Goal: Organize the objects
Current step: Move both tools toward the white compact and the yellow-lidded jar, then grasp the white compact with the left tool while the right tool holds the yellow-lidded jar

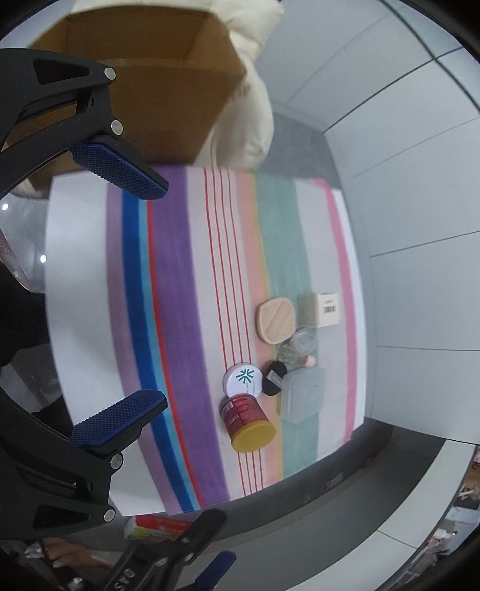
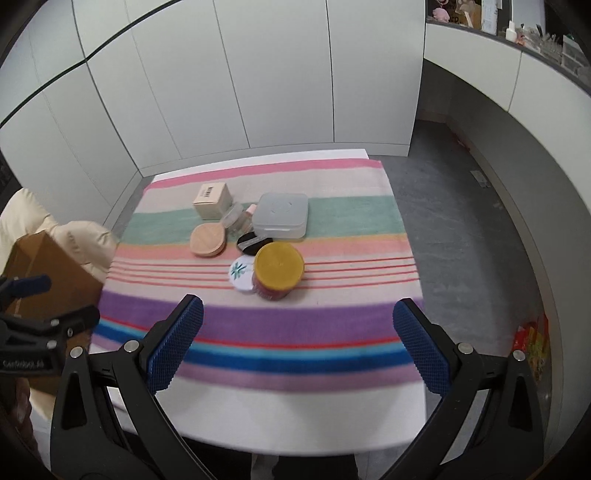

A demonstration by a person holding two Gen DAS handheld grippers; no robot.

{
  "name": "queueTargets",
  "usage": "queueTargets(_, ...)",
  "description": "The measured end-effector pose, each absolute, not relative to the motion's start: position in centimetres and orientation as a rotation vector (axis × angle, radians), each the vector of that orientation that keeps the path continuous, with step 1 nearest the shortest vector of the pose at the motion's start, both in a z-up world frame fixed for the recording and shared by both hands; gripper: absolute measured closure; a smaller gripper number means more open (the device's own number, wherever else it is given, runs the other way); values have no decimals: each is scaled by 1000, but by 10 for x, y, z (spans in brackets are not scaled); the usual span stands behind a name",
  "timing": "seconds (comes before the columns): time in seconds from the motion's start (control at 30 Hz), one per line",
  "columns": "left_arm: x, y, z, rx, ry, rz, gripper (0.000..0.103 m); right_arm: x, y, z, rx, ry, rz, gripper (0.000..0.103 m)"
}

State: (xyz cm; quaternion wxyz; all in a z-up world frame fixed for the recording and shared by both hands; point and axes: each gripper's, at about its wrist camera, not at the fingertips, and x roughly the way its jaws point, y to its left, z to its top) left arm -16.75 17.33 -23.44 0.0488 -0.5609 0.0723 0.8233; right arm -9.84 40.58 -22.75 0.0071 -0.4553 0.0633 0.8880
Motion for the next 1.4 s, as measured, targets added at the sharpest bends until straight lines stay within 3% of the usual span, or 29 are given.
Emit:
queueTargets(0.33,-227,179,-319,-1788,147,2411,0,-173,401,-324,-1566,275,2741,7)
queueTargets(0.43,-236,182,-341,-1837,111,2363,1,-190,393,-347,-1618,280,2744,20)
queueTargets(0.53,-244,183,-359,-1899,45,2313,5,-203,386,-364,-1665,286,2747,44)
queueTargets(0.9,-255,227,-367,-1804,-76,2279,7,-191,434,-357,-1542,242,2685,46)
queueTargets(0.97,-261,241,-371,-1793,-73,2271,15,-188,445,-354,-1528,242,2664,46)
queueTargets(1.03,-265,257,-377,-1808,-32,2267,21,-184,457,-352,-1518,241,2647,46)
queueTargets(1.27,-272,297,-388,-1745,226,2357,18,-179,473,-342,-1499,251,2635,46)
queueTargets(1.33,-273,296,-387,-1718,206,2393,25,-181,472,-341,-1499,247,2637,46)
queueTargets(1.4,-273,290,-383,-1706,175,2432,45,-184,467,-341,-1503,247,2636,46)
